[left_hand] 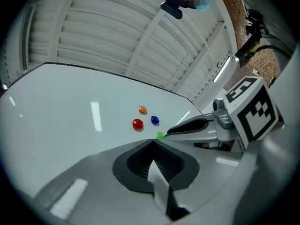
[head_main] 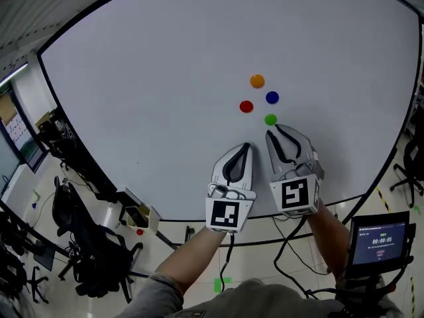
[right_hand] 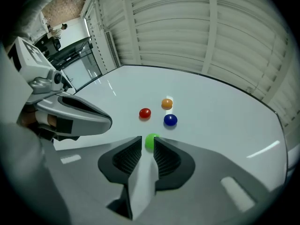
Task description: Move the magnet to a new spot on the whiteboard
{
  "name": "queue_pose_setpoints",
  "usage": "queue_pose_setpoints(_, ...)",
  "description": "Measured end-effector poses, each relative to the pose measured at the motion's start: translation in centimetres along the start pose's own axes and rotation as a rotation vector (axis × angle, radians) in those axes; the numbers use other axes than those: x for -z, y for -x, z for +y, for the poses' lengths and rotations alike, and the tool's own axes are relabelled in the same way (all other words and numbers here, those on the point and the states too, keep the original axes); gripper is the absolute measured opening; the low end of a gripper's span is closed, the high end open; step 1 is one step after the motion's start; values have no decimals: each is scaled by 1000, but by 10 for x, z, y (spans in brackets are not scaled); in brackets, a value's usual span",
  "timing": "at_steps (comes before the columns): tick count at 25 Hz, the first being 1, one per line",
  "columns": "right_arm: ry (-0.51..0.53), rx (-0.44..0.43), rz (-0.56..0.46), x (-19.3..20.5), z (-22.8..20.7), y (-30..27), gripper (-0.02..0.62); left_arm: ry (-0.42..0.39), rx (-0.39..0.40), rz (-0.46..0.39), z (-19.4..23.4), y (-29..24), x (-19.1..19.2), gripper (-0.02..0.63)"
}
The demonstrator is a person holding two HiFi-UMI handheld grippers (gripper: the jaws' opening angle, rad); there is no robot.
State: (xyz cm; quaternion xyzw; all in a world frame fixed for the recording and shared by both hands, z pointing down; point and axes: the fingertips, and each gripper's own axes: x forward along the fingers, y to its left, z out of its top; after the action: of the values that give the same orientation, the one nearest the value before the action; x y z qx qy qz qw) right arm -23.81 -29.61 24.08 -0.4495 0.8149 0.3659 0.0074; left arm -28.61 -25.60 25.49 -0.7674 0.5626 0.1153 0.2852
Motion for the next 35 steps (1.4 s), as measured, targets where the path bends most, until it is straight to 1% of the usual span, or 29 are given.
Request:
queue_pose_setpoints(1, 12, 4, -3, -2, -1, -1, 105, 1, 0, 0, -1, 1, -1, -2)
queue_pose_setpoints(2, 21, 8, -3, -4, -3, -2, 117, 1, 0, -2, -2, 2, -2, -2)
queue_pose_setpoints(9, 49, 36, -1, -12, -13, -4, 130, 16, 5, -19, -4, 3, -8, -2)
queue_pose_setpoints(11, 42, 33, 13, -9, -15, -6, 175, 25, 11, -21, -5, 2, -8, -2)
queue_pose_setpoints(13, 33, 29, 24, -6, -18, -8, 175, 36, 16, -26, -7, 0, -8, -2)
queue_pose_setpoints(14, 34, 29, 26, -6, -20, -8, 152, 40, 20, -29, -8, -1, -9, -2)
queue_pose_setpoints(16, 33, 27, 30, -8, -23, -6, 132, 48, 29, -34, -11, -3, -10, -2)
queue_pose_setpoints(23, 41, 37, 56, -4, -39, 0, 129, 81, 86, -47, -29, -13, -13, -2)
queue_pose_setpoints(28, 31, 70, 91, 14, -57, 8, 129, 99, 140, -48, -49, -22, -9, -2)
queue_pose_setpoints(32, 25, 86, 110, 27, -63, 12, 129, 122, 170, -58, -58, -23, 0, -2)
queue_pose_setpoints(34, 19, 97, 114, 38, -84, 20, 129, 126, 179, -62, -74, -35, 0, -2)
queue_pose_setpoints(35, 14, 106, 119, 47, -109, 28, 129, 125, 185, -64, -93, -52, -4, -2)
